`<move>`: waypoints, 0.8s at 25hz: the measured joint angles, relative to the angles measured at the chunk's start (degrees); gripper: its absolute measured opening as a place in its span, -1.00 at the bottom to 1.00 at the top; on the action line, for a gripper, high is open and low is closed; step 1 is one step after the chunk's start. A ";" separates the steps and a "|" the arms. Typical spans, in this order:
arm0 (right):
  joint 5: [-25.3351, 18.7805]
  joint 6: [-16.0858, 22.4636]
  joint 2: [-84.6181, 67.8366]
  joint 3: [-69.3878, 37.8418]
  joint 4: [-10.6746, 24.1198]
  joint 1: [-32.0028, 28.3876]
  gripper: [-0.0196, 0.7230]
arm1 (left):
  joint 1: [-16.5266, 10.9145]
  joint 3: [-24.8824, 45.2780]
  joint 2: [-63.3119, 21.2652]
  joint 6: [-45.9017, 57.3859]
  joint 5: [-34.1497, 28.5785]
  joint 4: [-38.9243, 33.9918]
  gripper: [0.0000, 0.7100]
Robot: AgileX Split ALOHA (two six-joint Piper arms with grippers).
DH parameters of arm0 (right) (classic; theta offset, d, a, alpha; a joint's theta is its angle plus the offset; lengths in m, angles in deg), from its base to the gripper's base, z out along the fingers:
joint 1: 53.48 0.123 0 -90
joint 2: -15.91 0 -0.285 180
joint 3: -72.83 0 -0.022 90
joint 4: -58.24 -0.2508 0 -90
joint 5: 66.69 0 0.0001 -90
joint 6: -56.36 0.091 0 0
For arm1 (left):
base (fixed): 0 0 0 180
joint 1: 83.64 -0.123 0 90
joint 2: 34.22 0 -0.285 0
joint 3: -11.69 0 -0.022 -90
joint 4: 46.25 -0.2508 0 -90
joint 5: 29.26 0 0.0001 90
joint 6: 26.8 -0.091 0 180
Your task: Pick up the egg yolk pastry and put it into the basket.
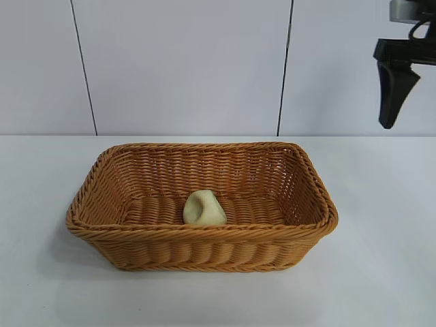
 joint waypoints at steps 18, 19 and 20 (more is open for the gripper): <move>10.26 -4.54 -57.99 -28.66 0.00 0.00 0.92 | 0.00 0.00 0.00 0.00 0.00 0.00 0.96; 10.31 -4.54 -60.26 -28.66 0.00 0.00 0.92 | 0.00 0.00 0.00 0.00 0.00 0.00 0.96; 10.31 -4.54 -62.47 -28.66 0.00 0.00 0.92 | 0.00 0.00 0.00 0.00 0.00 0.00 0.96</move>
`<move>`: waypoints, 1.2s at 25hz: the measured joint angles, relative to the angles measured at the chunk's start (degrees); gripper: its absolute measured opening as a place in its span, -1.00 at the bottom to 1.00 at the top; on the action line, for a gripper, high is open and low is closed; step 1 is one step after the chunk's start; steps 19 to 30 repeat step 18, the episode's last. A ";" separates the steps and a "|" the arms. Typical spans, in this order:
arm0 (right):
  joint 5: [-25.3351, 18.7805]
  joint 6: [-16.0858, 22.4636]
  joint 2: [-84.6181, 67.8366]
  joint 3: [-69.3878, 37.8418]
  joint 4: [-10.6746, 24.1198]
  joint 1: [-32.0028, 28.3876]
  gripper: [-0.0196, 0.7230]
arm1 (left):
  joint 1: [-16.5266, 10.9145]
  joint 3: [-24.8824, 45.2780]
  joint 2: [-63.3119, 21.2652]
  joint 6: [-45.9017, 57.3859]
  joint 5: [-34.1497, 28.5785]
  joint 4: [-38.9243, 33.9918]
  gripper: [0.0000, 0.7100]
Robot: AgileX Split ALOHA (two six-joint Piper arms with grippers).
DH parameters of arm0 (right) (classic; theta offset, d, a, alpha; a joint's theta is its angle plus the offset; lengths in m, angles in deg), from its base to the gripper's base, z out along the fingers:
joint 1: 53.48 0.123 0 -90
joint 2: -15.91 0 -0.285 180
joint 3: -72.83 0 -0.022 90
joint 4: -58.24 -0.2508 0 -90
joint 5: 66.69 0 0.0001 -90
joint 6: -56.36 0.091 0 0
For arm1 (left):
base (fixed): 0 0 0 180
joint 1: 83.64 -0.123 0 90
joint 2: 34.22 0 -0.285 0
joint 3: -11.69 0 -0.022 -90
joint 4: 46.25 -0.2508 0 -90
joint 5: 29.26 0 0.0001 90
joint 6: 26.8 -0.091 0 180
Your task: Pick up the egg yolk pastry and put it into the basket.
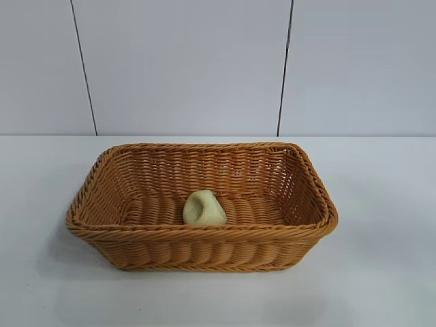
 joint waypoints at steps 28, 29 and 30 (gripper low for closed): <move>0.00 0.00 -12.88 -0.08 0.17 0.00 0.92 | 0.00 0.00 0.00 0.00 0.00 0.00 0.96; 0.00 0.00 -12.88 -0.08 0.17 0.00 0.92 | 0.00 0.00 0.00 0.00 0.00 0.00 0.96; 0.00 0.00 -12.88 -0.08 0.17 0.00 0.92 | 0.00 0.00 0.00 0.00 0.00 0.00 0.96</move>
